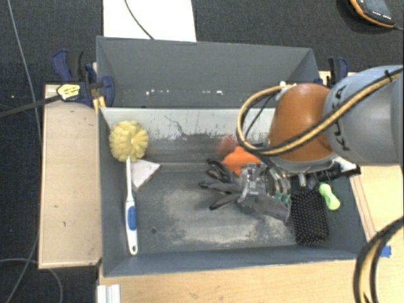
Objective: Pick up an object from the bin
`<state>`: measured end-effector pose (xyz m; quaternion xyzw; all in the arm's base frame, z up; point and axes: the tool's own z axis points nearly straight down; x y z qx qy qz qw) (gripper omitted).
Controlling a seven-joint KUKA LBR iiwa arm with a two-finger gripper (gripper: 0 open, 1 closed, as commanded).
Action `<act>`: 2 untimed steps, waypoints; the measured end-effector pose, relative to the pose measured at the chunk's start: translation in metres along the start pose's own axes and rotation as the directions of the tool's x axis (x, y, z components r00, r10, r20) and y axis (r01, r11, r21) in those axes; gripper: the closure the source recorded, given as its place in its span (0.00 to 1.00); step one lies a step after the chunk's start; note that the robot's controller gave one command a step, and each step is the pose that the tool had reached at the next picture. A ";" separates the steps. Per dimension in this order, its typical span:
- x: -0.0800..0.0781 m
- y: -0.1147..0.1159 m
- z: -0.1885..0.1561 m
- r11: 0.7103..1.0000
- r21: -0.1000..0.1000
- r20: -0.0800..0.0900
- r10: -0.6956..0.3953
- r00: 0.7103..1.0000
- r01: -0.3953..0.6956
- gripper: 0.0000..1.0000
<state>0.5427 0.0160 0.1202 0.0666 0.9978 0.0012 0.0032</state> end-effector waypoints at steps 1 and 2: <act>-0.001 0.000 -0.013 1.000 0.000 0.002 -0.001 1.000 0.001 1.00; 0.000 0.000 -0.027 1.000 0.000 -0.003 -0.001 1.000 0.001 1.00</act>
Offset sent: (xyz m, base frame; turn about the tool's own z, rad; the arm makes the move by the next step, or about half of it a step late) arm 0.0005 -0.0001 0.0761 -0.0003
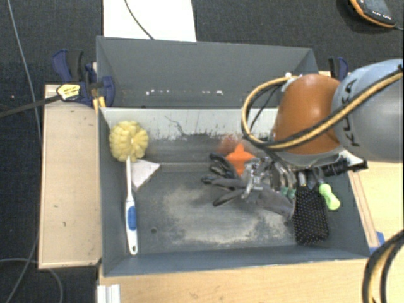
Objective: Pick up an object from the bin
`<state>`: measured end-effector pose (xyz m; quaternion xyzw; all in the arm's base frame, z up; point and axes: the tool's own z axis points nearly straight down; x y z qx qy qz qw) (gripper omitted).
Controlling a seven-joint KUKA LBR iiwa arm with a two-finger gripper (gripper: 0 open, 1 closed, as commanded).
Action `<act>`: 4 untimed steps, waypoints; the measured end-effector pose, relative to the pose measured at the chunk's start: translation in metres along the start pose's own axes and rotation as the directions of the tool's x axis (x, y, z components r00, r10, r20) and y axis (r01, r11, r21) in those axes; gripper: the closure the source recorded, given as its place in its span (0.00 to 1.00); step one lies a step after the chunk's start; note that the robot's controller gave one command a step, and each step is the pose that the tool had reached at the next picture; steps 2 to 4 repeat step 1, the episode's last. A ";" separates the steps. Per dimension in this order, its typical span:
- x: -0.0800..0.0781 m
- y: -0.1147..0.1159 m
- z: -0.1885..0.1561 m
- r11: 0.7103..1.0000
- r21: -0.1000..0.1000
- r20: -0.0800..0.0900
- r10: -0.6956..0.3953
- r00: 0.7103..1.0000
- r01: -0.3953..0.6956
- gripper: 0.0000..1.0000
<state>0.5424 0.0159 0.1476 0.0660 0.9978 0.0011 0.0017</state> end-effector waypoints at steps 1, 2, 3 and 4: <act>-0.001 0.000 -0.024 1.000 -0.001 0.005 -0.001 1.000 0.001 1.00; -0.001 0.000 -0.024 1.000 -0.001 0.005 -0.001 1.000 0.001 1.00; -0.001 0.000 -0.024 1.000 -0.001 0.005 -0.001 1.000 0.001 1.00; -0.001 0.000 -0.024 1.000 -0.001 0.005 -0.001 1.000 0.001 1.00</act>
Offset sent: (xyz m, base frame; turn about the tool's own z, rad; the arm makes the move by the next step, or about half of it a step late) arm -0.0003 0.0002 0.0468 -0.0006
